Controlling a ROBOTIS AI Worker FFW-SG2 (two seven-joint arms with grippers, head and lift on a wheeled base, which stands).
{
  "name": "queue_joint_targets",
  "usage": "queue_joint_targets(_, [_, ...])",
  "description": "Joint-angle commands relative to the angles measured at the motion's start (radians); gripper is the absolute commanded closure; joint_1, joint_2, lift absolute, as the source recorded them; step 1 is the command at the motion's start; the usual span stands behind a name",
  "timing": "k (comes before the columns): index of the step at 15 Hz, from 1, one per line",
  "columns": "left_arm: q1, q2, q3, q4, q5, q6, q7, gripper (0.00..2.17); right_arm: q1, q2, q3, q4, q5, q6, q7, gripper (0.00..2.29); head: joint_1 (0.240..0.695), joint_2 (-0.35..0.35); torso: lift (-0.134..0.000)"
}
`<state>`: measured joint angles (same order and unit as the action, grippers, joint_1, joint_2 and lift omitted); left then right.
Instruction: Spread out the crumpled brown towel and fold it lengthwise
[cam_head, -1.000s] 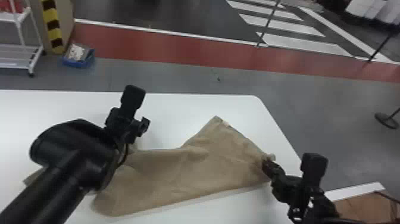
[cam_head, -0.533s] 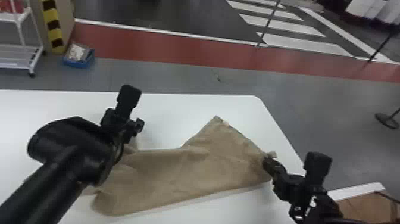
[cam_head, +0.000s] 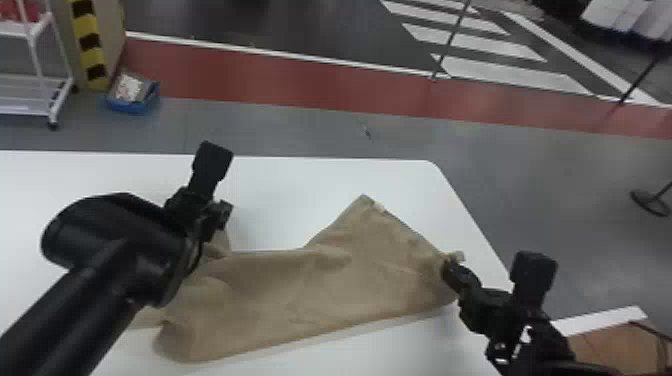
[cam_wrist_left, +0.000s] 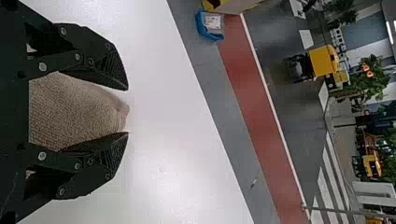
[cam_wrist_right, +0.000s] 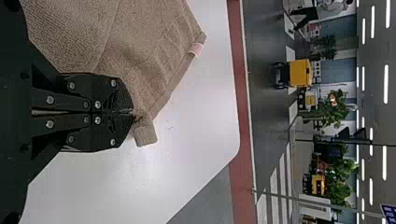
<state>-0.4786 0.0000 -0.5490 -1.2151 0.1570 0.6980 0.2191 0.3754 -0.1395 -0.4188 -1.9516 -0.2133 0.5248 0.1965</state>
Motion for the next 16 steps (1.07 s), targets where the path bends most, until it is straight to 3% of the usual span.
queue_joint_targets(1, [-0.003,-0.003,0.001,0.003,0.001,0.032,-0.009,0.64,-0.001,0.0,0.0,0.003,-0.001,-0.004,0.001,1.33,0.695,-0.35,-0.124])
queue_joint_targets(7, [-0.003,-0.003,0.003,0.022,-0.004,0.032,-0.032,0.73,-0.003,0.0,-0.003,0.003,-0.001,-0.01,0.004,1.33,0.695,-0.35,-0.124])
queue_joint_targets(9, [0.005,-0.003,0.004,0.014,-0.004,0.041,-0.02,1.09,-0.003,0.0,-0.008,0.003,-0.009,-0.007,0.012,1.33,0.695,-0.35,-0.124])
queue_joint_targets(11, [0.02,-0.003,0.003,-0.012,-0.004,0.05,-0.017,1.1,-0.003,0.0,-0.014,0.0,-0.014,-0.01,0.015,1.33,0.695,-0.35,-0.124])
queue_joint_targets(13, [0.08,0.009,0.038,-0.136,-0.004,0.081,-0.018,1.09,-0.006,0.0,-0.017,-0.013,-0.014,-0.01,0.015,1.33,0.695,-0.35,-0.124])
queue_joint_targets(16, [0.187,0.077,0.133,-0.382,0.023,0.136,-0.026,1.1,-0.039,0.0,-0.048,-0.059,-0.023,0.03,0.017,1.33,0.695,-0.35,-0.124])
